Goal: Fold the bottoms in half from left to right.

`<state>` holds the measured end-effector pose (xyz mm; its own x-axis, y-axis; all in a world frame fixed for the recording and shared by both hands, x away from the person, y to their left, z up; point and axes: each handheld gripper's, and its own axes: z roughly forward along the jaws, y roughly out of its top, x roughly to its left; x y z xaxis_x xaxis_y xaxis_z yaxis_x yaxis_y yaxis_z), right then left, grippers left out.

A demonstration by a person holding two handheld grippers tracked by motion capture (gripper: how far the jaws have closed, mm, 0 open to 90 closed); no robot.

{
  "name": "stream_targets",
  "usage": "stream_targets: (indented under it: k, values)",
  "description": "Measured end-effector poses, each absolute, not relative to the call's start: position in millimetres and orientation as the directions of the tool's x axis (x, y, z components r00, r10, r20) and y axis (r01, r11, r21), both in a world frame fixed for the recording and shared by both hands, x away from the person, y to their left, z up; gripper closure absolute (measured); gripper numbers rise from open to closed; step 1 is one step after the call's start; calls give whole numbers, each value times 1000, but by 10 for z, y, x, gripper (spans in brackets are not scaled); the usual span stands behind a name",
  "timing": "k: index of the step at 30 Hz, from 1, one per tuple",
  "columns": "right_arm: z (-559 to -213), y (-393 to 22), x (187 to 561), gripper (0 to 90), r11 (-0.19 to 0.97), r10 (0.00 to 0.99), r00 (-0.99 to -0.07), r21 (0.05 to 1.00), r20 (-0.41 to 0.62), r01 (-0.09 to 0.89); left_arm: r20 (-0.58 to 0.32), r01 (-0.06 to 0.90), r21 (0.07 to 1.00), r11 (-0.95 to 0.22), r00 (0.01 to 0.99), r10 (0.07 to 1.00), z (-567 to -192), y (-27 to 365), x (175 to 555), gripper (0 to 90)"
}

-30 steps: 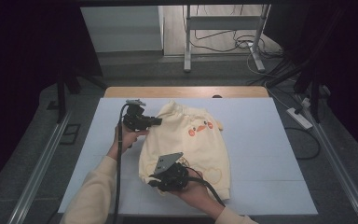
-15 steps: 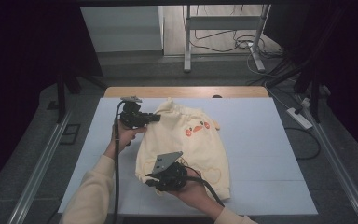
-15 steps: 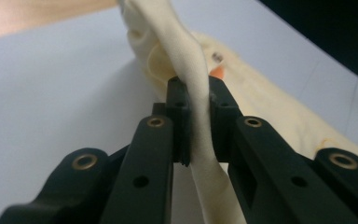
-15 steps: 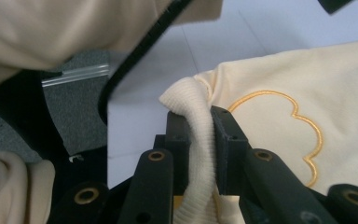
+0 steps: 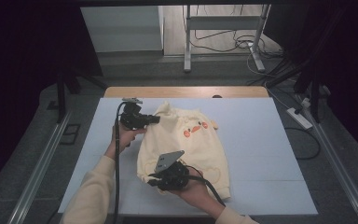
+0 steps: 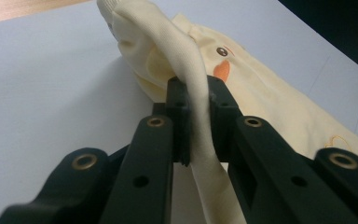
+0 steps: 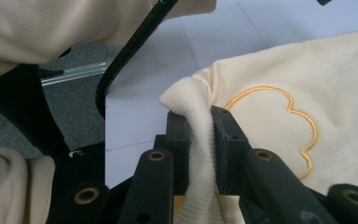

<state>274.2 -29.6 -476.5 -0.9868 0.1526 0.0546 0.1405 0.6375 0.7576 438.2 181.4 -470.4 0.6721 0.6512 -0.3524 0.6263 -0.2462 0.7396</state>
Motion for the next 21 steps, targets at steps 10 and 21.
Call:
stream_targets:
  k: [10, 21]
  values:
    - [-4752, -263, 2741, 779, 627, 152, -987, 767, 57, 140, -352, 617, 757, -215, 663, 661, -4648, 1884, 4359, 814]
    - [-4671, -249, 2723, 781, 601, 143, -988, 788, 54, 130, -364, 625, 754, -202, 654, 664, -4632, 1945, 4352, 814]
